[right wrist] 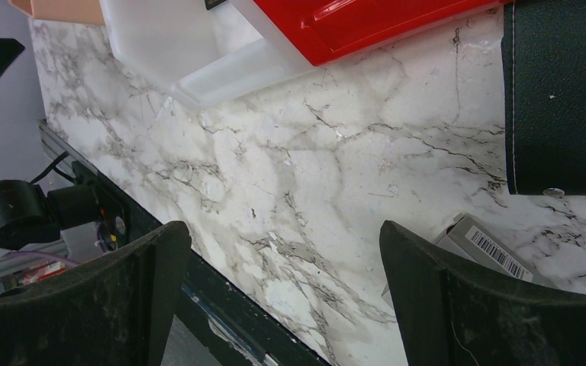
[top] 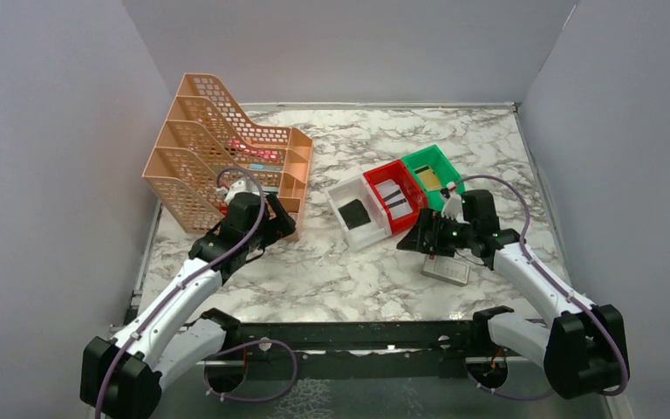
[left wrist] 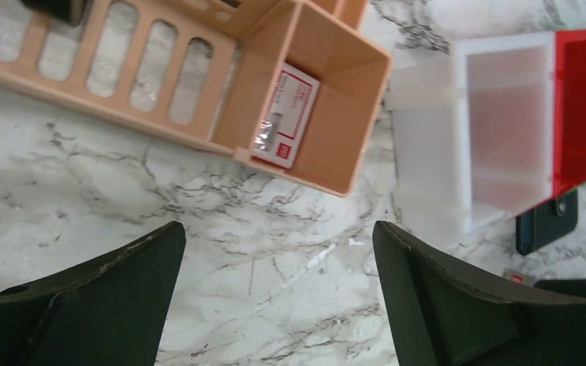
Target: Take the credit cards out of the card holder
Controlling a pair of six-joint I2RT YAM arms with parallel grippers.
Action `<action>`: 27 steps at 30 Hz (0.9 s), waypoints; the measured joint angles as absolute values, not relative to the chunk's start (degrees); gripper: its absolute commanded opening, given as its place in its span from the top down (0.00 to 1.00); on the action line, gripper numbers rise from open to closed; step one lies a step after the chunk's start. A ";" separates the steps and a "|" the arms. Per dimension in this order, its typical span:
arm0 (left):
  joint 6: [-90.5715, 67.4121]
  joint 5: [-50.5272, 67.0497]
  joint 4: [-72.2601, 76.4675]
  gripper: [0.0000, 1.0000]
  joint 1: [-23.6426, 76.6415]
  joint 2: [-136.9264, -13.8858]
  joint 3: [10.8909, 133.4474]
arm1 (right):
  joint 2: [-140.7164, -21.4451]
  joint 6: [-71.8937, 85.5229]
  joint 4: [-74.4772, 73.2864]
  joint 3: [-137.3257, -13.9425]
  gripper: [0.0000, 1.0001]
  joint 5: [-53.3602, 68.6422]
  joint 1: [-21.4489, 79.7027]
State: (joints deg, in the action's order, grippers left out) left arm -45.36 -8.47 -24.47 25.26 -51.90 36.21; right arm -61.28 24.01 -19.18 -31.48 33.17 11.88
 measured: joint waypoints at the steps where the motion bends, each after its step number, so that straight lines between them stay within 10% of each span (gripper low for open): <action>1: -46.35 -9.56 -25.19 0.03 25.26 -51.62 35.38 | -61.39 24.01 -19.11 -31.48 0.00 33.21 11.88; 27: -40.05 -9.19 -10.31 0.08 7.16 -87.64 52.18 | -58.98 23.53 -21.28 -31.81 0.00 31.29 11.88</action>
State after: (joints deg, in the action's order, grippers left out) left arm -40.05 -9.19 -10.31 7.16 -87.64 52.18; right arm -58.98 23.53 -21.28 -31.81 31.29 11.88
